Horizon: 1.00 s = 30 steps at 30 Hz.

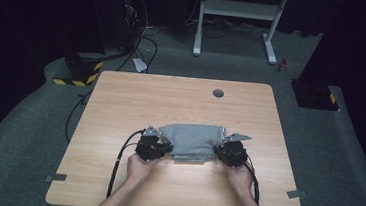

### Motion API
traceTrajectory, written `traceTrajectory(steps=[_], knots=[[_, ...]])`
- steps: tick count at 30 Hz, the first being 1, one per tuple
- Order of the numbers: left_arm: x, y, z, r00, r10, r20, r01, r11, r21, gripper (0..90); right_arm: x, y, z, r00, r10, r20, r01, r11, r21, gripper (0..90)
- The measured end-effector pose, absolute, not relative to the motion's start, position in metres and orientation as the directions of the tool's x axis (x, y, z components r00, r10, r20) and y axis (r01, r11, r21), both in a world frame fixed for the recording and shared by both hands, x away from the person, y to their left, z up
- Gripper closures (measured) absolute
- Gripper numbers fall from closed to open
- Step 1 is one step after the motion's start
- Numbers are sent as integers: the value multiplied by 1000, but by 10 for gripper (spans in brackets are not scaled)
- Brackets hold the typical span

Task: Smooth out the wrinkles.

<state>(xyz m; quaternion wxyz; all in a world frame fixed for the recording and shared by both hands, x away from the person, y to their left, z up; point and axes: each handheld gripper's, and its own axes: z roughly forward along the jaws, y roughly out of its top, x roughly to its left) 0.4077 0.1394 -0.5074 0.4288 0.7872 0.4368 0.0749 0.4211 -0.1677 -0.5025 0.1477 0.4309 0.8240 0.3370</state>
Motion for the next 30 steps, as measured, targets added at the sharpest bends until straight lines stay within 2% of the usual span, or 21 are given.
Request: traceTrajectory(steps=[6,8,9,13,20,26,30], knots=[[416,127,-507,596,766,-240,615,-243,750,793,437,-171,-502,-542,840,26,622,380,685,776],[415,129,-505,599,762,-246,615,-241,751,741,438,-174,-501,-535,844,43,628,364,688,727],[414,131,-503,600,762,-242,609,-240,756,676,436,-176,-499,-531,845,53,628,352,694,689],[412,140,-494,586,766,-265,611,-202,766,543,428,-184,-491,-524,848,86,631,319,707,596],[415,157,-482,536,788,-303,631,-136,764,407,413,-207,-474,-507,850,143,629,251,736,511],[436,159,-471,498,814,-298,646,-119,754,348,422,-209,-452,-492,854,168,618,207,759,478],[453,156,-471,480,845,-238,658,-166,735,327,441,-198,-443,-473,867,156,626,206,752,463]])
